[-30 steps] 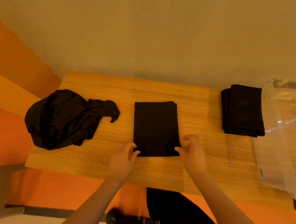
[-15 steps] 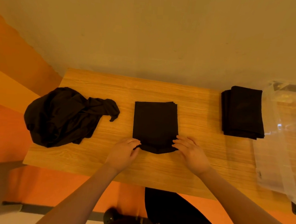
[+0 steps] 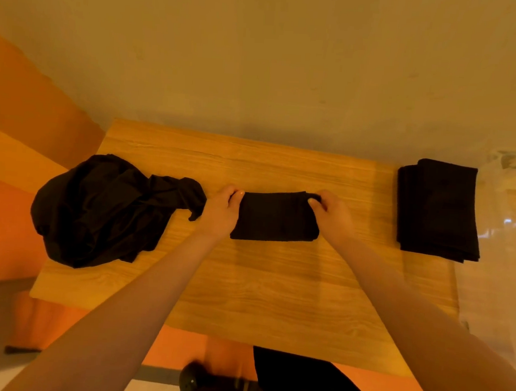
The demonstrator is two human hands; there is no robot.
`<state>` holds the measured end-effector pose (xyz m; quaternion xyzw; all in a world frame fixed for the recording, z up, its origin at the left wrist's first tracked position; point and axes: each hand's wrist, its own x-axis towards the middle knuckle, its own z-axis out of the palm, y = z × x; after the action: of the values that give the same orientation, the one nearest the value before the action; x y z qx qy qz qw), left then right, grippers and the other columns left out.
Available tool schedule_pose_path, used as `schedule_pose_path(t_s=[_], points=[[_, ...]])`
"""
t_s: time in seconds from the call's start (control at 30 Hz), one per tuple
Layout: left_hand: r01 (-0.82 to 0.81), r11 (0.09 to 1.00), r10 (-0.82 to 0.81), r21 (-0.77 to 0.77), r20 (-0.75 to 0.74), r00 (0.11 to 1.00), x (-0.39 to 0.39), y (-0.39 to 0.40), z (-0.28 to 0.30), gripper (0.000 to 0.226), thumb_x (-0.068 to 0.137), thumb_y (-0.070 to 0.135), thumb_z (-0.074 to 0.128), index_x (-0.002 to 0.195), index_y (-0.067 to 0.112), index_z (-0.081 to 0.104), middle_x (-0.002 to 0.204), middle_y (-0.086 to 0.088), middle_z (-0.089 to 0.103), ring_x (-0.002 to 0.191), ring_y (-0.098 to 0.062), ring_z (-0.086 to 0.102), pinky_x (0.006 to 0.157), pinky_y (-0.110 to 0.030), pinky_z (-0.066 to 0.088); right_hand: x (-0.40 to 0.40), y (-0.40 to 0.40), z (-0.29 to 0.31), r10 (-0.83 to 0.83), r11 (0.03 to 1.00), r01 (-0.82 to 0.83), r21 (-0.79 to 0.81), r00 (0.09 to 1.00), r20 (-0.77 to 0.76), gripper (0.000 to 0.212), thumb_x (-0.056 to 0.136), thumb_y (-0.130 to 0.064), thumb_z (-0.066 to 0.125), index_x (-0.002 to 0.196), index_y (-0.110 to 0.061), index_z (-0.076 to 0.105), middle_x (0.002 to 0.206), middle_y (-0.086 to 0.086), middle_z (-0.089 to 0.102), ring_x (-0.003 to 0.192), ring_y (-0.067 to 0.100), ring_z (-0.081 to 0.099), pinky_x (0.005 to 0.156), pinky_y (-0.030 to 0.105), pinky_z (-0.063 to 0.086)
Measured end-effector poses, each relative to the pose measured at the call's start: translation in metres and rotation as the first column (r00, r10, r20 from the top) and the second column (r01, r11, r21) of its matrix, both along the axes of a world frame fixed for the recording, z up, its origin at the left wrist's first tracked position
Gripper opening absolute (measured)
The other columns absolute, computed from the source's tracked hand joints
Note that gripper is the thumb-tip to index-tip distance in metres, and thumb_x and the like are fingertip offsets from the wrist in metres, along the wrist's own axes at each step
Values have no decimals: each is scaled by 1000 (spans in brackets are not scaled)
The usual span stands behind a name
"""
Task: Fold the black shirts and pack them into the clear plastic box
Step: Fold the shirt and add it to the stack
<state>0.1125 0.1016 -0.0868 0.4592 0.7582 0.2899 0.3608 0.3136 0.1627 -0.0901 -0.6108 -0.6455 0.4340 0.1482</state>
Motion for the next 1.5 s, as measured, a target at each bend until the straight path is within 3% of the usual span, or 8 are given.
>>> schedule_pose_path(t_s=[0.3, 0.43, 0.53, 0.7, 0.87, 1.0, 1.13, 1.5], points=[[-178, 964, 228, -196, 272, 935, -4, 25, -23, 33, 91, 27, 58, 121, 14, 52, 121, -1, 52, 115, -12, 47, 87, -23, 39, -13, 14, -28, -10, 998, -7, 67, 969, 248, 28, 99, -26, 40, 118, -7, 49, 76, 4, 58, 57, 13, 52, 44, 24, 37], [-219, 976, 217, 3, -149, 965, 7, 7, -24, 36, 93, 17, 54, 128, 9, 48, 125, -10, 54, 116, -23, 51, 91, -26, 42, -12, 6, -22, -63, 934, -47, 355, 955, 292, 26, 96, -19, 47, 119, -6, 53, 107, 10, 62, 89, 28, 62, 69, 37, 52], [146, 975, -47, 166, -489, 871, 32, -7, -28, 34, 89, 10, 49, 121, 4, 55, 123, -14, 57, 114, -30, 54, 95, -42, 44, -28, -12, -25, 189, 708, -397, 584, 904, 385, 35, 87, -17, 44, 117, -7, 60, 113, 11, 64, 102, 30, 62, 83, 41, 51], [330, 932, -350, -152, -619, 703, 39, -22, -54, 56, 91, 38, 28, 138, 10, 42, 144, -11, 41, 134, -28, 37, 108, -45, 23, -28, -16, -48, 411, 718, -648, 256, 691, 595, 62, 93, -47, 21, 136, -10, 45, 144, 8, 42, 134, 21, 39, 108, 42, 23], [151, 962, -256, -229, -553, 793, 18, -35, -58, 64, 94, 51, 9, 147, 18, -5, 157, -8, 1, 145, -20, -2, 115, -39, -2, -5, -19, -55, 372, 840, -522, 146, 751, 545, 86, 80, -70, -8, 149, -19, -1, 151, -6, -13, 139, 10, -18, 114, 35, -9], [-228, 971, 209, -73, -203, 957, 19, -38, -35, 58, 98, 30, 41, 148, 11, 18, 152, -9, 25, 141, -22, 22, 113, -34, 21, 6, -14, -40, 246, 929, -340, 144, 861, 445, 69, 92, -59, 9, 147, -20, -6, 154, -1, -13, 141, 13, -17, 114, 34, -10], [-640, 700, 702, -318, 142, 698, 33, -44, -14, 49, 93, 32, 53, 137, 13, 42, 133, -6, 50, 122, -22, 48, 92, -30, 41, -8, 0, -31, 371, 840, -504, 203, 804, 464, 61, 95, -48, 15, 149, -19, 7, 156, -2, 0, 142, 13, -7, 112, 34, -7], [-446, 869, 479, -215, 141, 866, 41, 5, -14, 30, 91, 21, 57, 120, 13, 59, 121, -5, 59, 112, -16, 53, 88, -23, 41, 16, -68, -32, 225, 950, -308, 52, 790, 570, 81, 79, -66, -16, 143, -18, -7, 152, -2, -13, 140, 16, -18, 110, 44, -14]])
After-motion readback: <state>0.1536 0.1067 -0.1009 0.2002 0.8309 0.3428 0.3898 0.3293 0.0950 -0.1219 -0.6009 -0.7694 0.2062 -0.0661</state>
